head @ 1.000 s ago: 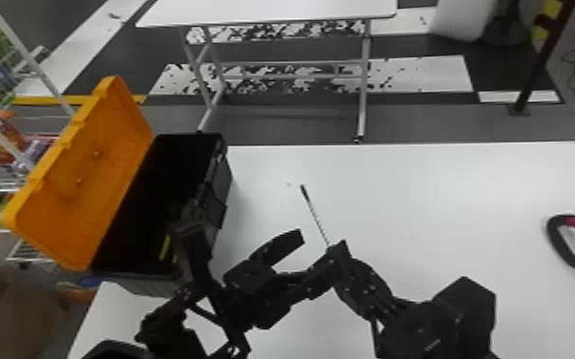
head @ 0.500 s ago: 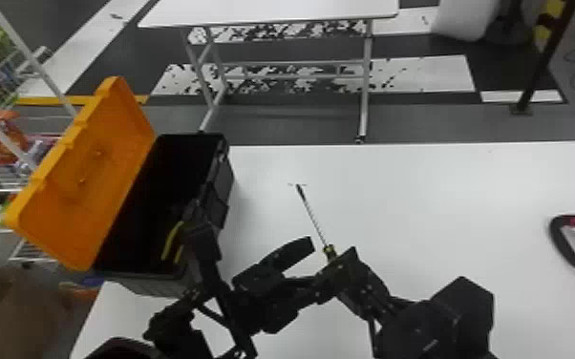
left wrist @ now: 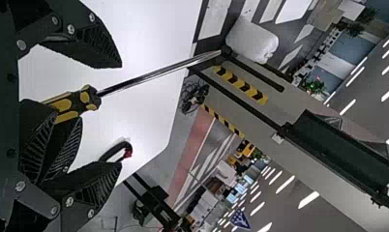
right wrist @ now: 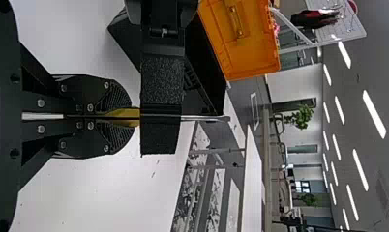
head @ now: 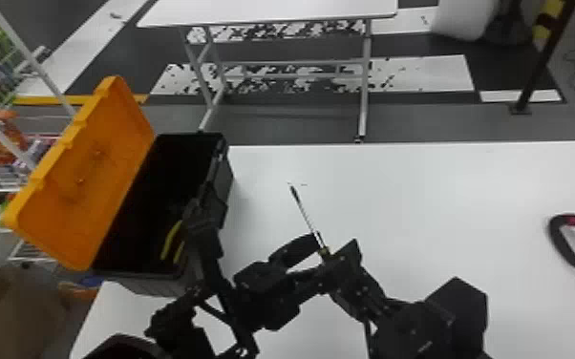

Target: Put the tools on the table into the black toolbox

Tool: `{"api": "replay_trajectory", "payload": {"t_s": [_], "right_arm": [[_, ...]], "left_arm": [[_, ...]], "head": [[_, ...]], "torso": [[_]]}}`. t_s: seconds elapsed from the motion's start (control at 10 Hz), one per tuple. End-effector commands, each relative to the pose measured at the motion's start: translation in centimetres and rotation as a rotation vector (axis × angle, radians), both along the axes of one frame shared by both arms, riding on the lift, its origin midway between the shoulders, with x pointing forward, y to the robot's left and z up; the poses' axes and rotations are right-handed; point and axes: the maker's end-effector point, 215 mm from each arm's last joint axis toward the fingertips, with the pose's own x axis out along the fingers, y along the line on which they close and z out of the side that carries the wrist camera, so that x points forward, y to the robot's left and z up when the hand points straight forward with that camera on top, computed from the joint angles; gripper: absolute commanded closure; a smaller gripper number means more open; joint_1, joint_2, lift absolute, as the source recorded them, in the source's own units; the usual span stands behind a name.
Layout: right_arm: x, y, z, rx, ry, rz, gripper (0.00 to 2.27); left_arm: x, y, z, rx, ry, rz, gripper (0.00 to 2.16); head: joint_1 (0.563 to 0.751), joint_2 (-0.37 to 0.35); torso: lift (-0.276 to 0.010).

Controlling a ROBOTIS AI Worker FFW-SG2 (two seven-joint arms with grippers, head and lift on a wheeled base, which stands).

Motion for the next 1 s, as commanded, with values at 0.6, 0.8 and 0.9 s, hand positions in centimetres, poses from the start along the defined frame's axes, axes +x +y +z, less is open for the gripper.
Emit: {"api": "replay_trajectory", "payload": {"t_s": [0.6, 0.8, 0.9], "right_arm": [[0.06, -0.08, -0.20, -0.008, 0.004, -0.001, 2.24], [0.33, -0.19, 0.14, -0.002, -0.006, -0.018, 2.03], [0.67, -0.43, 0.62, 0.004, -0.023, -0.039, 1.55]], "left_arm": [[0.26, -0.12, 0.11, 0.024, -0.020, -0.019, 1.98], [0.20, -0.29, 0.18, 0.029, -0.027, -0.030, 2.13], [0.30, -0.31, 0.31, 0.028, -0.030, -0.031, 2.13]], "head": [[0.695, 0.189], [0.695, 0.185], [0.695, 0.180]], "torso": [[-0.075], [-0.075], [-0.075]]}}
